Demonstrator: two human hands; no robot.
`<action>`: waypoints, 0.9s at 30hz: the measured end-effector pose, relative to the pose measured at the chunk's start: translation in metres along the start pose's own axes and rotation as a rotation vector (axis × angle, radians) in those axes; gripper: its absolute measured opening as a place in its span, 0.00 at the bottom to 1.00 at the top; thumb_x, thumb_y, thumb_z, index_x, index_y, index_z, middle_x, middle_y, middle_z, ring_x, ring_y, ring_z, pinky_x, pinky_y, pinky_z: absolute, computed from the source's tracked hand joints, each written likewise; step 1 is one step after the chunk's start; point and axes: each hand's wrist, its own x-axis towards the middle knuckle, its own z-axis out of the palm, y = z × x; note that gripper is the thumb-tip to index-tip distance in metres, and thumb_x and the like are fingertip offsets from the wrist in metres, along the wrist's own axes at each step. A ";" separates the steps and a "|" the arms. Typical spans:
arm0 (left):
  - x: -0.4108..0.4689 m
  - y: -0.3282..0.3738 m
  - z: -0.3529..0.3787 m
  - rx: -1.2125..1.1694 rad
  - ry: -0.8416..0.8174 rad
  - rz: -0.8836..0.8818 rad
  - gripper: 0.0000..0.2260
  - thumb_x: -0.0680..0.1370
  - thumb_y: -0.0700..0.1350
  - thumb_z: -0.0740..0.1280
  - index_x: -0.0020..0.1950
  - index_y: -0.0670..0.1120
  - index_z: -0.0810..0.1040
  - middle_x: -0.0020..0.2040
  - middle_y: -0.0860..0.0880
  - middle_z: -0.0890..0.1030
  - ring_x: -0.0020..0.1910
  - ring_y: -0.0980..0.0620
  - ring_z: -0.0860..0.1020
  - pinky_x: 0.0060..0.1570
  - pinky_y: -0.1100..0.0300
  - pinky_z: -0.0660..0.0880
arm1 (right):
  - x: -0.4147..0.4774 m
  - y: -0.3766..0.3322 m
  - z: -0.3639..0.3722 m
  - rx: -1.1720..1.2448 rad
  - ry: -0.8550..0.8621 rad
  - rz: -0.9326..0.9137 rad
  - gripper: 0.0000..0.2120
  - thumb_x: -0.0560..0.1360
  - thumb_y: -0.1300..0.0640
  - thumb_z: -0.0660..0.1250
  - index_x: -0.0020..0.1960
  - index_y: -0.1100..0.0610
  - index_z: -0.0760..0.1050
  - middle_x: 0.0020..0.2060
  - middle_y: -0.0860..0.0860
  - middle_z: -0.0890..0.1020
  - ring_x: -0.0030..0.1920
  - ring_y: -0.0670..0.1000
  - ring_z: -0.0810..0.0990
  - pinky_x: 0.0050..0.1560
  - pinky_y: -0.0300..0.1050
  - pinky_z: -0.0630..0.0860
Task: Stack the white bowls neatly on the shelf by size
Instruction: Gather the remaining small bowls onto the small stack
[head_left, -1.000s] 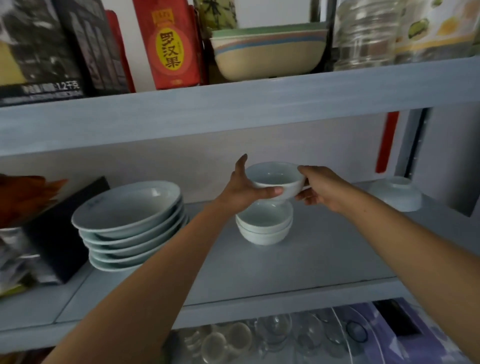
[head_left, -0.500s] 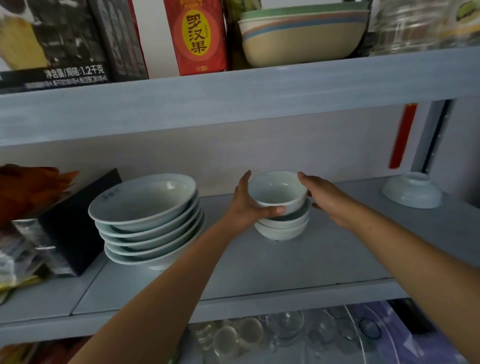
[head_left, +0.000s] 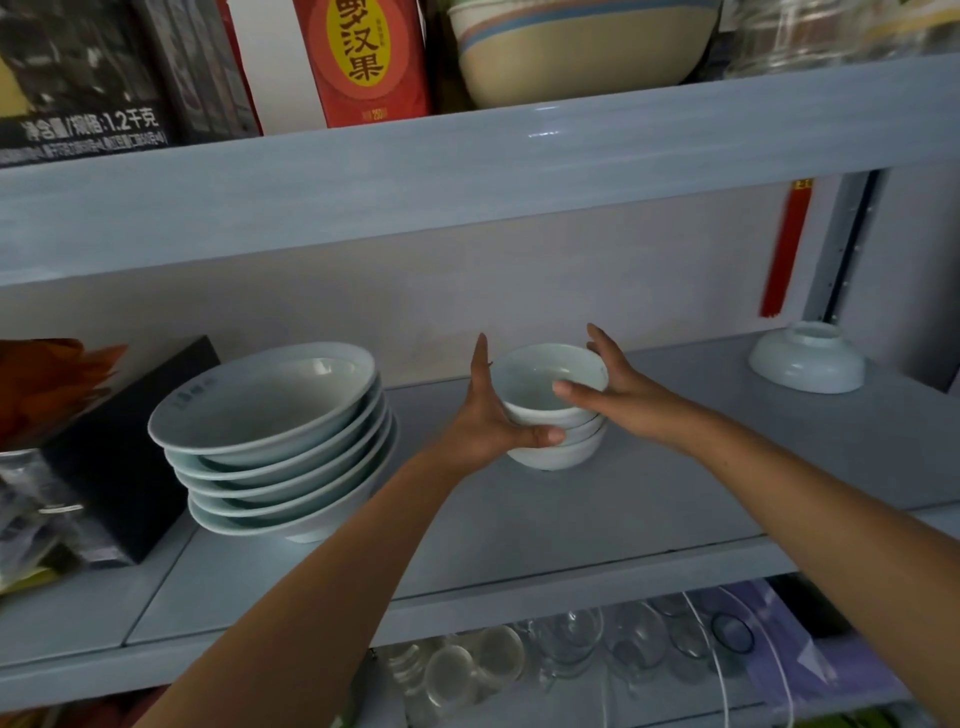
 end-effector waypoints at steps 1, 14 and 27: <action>0.001 -0.001 0.000 -0.013 -0.001 0.004 0.64 0.64 0.42 0.80 0.76 0.53 0.28 0.74 0.53 0.63 0.70 0.57 0.66 0.67 0.56 0.67 | 0.001 0.001 0.000 -0.018 -0.017 -0.006 0.53 0.67 0.36 0.68 0.78 0.48 0.38 0.79 0.47 0.49 0.77 0.47 0.53 0.74 0.44 0.54; 0.008 0.001 -0.007 0.026 -0.056 0.017 0.62 0.67 0.39 0.78 0.76 0.50 0.28 0.68 0.56 0.68 0.68 0.59 0.67 0.64 0.61 0.65 | 0.004 0.000 0.000 0.017 -0.024 0.018 0.52 0.67 0.33 0.65 0.78 0.46 0.37 0.78 0.45 0.53 0.76 0.47 0.58 0.74 0.45 0.56; 0.000 -0.005 -0.005 0.034 -0.020 0.032 0.64 0.64 0.41 0.80 0.76 0.52 0.28 0.69 0.57 0.68 0.69 0.59 0.67 0.64 0.62 0.65 | -0.009 0.014 -0.008 0.089 -0.165 0.038 0.59 0.68 0.59 0.77 0.77 0.44 0.32 0.75 0.47 0.60 0.71 0.44 0.63 0.72 0.44 0.62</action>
